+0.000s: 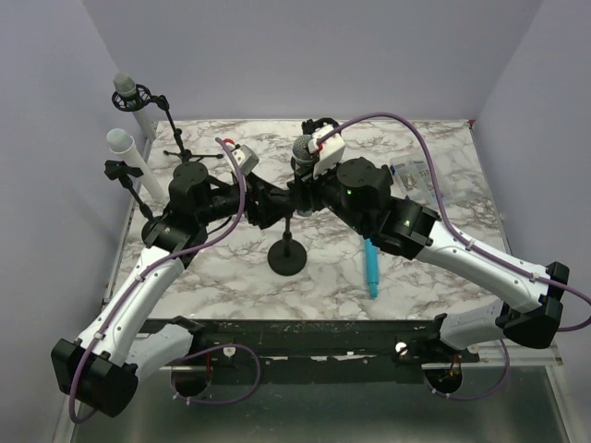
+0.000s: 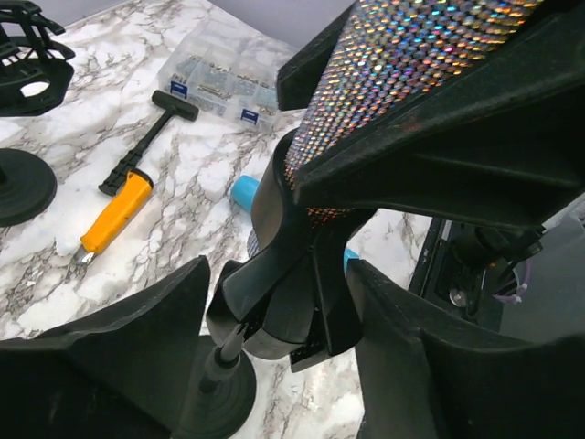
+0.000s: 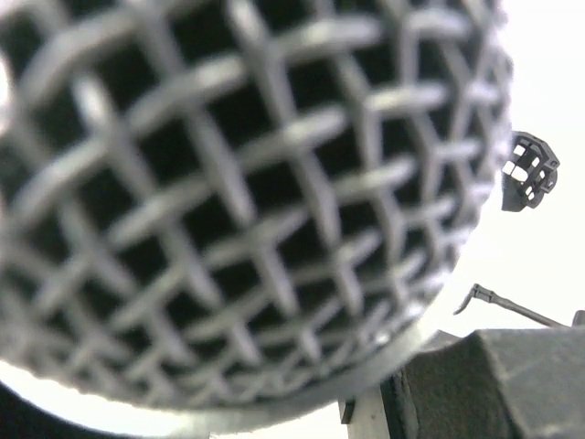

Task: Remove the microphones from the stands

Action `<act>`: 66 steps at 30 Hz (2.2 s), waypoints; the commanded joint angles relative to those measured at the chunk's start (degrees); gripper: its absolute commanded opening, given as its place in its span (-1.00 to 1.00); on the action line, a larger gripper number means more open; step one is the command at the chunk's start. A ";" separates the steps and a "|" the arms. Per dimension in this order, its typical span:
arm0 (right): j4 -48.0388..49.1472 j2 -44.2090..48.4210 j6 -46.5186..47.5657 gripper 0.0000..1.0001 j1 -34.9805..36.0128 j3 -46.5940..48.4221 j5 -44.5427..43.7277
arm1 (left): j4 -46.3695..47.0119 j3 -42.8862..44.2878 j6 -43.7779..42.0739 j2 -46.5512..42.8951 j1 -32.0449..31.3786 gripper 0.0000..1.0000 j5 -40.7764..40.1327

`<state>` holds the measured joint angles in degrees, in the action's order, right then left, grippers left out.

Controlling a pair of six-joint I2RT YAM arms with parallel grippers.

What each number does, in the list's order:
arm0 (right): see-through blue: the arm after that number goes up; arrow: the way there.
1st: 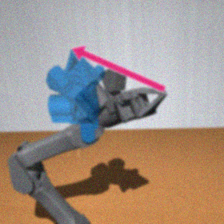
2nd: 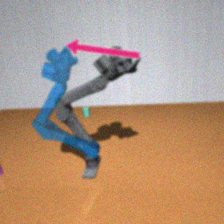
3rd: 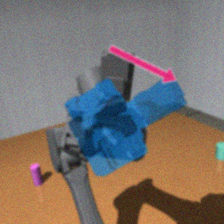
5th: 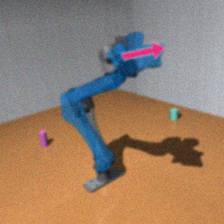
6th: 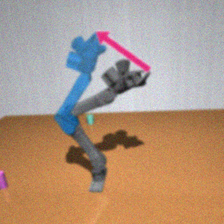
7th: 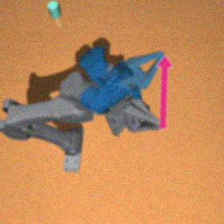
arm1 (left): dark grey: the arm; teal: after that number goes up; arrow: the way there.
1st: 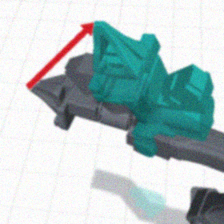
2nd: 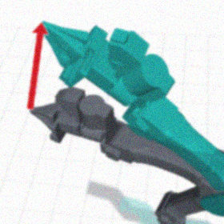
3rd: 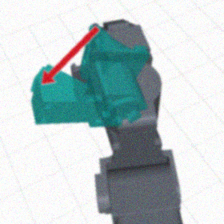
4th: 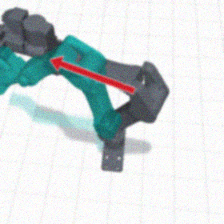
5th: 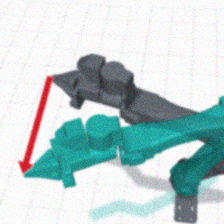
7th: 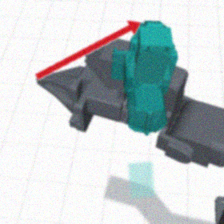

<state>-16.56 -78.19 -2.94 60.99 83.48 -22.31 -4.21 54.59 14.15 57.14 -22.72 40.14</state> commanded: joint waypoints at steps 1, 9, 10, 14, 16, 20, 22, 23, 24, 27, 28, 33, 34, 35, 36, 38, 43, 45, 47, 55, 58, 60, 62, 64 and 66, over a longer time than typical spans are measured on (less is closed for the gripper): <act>-0.23 1.03 -2.06 -0.99 0.12 -0.89 2.95 | -2.24 2.41 -1.42 1.93 0.13 -0.23 2.40; -0.07 1.11 -1.76 -0.99 0.14 3.59 -1.67 | -2.92 1.44 -2.24 0.69 -0.03 -1.00 -0.23; 0.12 1.24 -1.61 -0.99 0.16 4.96 -2.52 | -3.21 1.53 -2.47 0.68 -0.21 -1.00 -0.44; 2.80 1.89 -0.57 -0.99 0.10 9.14 -7.81 | -6.35 2.24 -4.96 0.41 -2.05 -1.00 -4.69; 4.96 2.68 1.02 -0.99 0.10 10.16 -11.91 | -7.55 2.39 -5.98 0.08 -2.99 -1.00 -7.22; 7.76 4.29 6.03 -0.99 0.15 10.11 -22.37 | -7.79 1.94 -5.95 -1.11 -4.13 -1.00 -10.70; 7.37 5.36 7.46 -0.99 0.12 7.98 -27.95 | -7.93 1.93 -5.56 -1.64 -4.22 -1.00 -12.44; 6.63 6.23 7.46 -0.99 0.14 5.76 -30.01 | -8.13 1.93 -5.54 -1.92 -4.23 -1.00 -12.87; 5.95 7.44 7.05 -0.99 0.08 3.30 -32.10 | -8.26 1.97 -5.25 -2.01 -4.26 -1.00 -13.40; -0.91 10.66 -0.73 -0.99 -1.27 -6.48 -34.33 | -8.36 2.08 -4.17 -2.60 -4.35 -1.00 -13.68; -5.72 11.65 -6.58 -0.99 -2.74 -8.84 -32.19 | -8.30 2.06 -3.91 -2.98 -4.35 -1.00 -14.12; -13.04 13.94 -21.73 -0.99 -9.18 -22.17 -14.38 | -6.96 0.36 -3.48 -6.66 -4.35 -1.00 -19.47; -13.67 13.07 -22.82 -0.99 -9.40 -23.19 -12.07 | -7.07 0.22 -3.44 -7.33 -4.34 -1.00 -20.56; -14.30 11.72 -24.47 -0.99 -9.41 -23.59 -9.72 | -7.12 0.10 -3.35 -7.72 -4.33 -1.00 -21.61; -15.14 10.46 -25.84 -0.98 -9.74 -23.71 -7.78 | -7.01 -0.09 -3.26 -8.36 -4.30 -1.00 -22.56; -15.93 7.35 -28.54 -0.99 -11.52 -23.88 -2.84 | -7.00 -0.45 -3.18 -9.20 -4.30 -1.00 -24.41; -15.44 -0.92 -29.56 -0.99 -18.31 -24.86 10.62 | -8.34 0.13 -2.80 -9.21 -4.32 -1.00 -26.19; -15.63 -4.88 -28.82 -0.99 -20.29 -24.58 14.83 | -8.25 0.16 -2.26 -9.08 -4.35 -1.00 -25.90; -16.34 -8.87 -28.12 -0.99 -21.34 -23.84 17.26 | -9.11 0.75 -2.19 -8.89 -4.32 -1.00 -26.82; -13.30 -17.82 -27.07 -0.77 -23.37 -23.75 19.43 | -9.54 0.87 -1.90 -10.31 -4.31 -1.00 -28.78; -12.02 -19.90 -26.97 -0.67 -24.38 -23.98 17.38 | -9.67 0.88 -1.61 -10.43 -4.34 -1.00 -28.83; -11.22 -20.93 -27.08 -0.64 -24.52 -24.23 17.27 | -9.56 0.85 -1.45 -10.35 -4.32 -1.00 -28.58; -10.34 -21.22 -27.39 -0.51 -24.52 -24.74 17.10 | -9.65 0.92 -1.36 -10.30 -4.35 -0.89 -28.03; -9.72 -21.15 -27.73 -0.23 -24.52 -25.31 16.51 | -9.64 0.92 -1.32 -10.30 -4.31 -0.64 -27.43; -8.60 -20.50 -28.18 -0.02 -24.52 -26.10 17.01 | -9.27 0.61 -1.32 -10.45 -4.34 -0.30 -26.71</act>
<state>-28.51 -98.41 -30.28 36.67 59.05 -4.95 -14.90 54.41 12.21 47.88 -27.03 13.08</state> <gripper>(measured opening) 0.479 0.512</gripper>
